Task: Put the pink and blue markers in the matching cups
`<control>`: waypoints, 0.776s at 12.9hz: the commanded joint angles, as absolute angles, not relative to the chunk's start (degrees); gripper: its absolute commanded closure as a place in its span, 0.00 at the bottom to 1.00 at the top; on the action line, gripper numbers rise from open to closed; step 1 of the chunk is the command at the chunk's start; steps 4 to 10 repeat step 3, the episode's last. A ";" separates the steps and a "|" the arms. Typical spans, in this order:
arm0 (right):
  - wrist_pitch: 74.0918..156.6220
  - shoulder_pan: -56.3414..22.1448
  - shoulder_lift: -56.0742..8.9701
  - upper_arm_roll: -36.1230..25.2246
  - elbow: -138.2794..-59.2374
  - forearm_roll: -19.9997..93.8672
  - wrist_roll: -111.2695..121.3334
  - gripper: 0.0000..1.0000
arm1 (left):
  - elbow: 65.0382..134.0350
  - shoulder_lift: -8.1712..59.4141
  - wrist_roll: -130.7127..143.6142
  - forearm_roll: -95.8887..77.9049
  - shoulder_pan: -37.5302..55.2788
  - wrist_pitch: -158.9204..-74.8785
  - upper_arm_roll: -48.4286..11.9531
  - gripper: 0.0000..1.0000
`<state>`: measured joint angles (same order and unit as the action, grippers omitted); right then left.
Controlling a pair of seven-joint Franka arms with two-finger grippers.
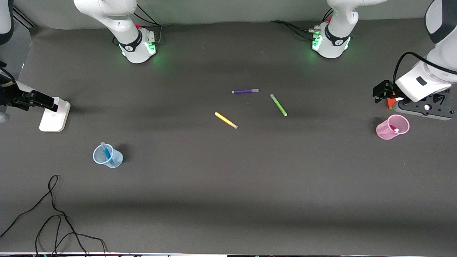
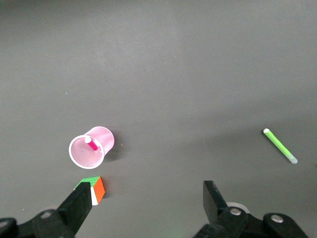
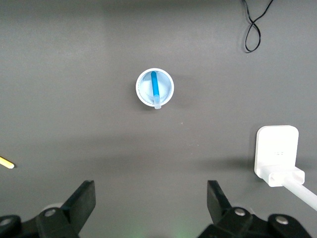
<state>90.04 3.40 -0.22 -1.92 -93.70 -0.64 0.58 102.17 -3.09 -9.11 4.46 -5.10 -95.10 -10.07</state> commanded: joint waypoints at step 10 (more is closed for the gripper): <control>89.56 3.87 0.26 -1.32 -93.60 -1.23 -0.35 0.00 | 101.25 -2.99 -9.67 4.04 -5.36 -93.52 -10.11 0.00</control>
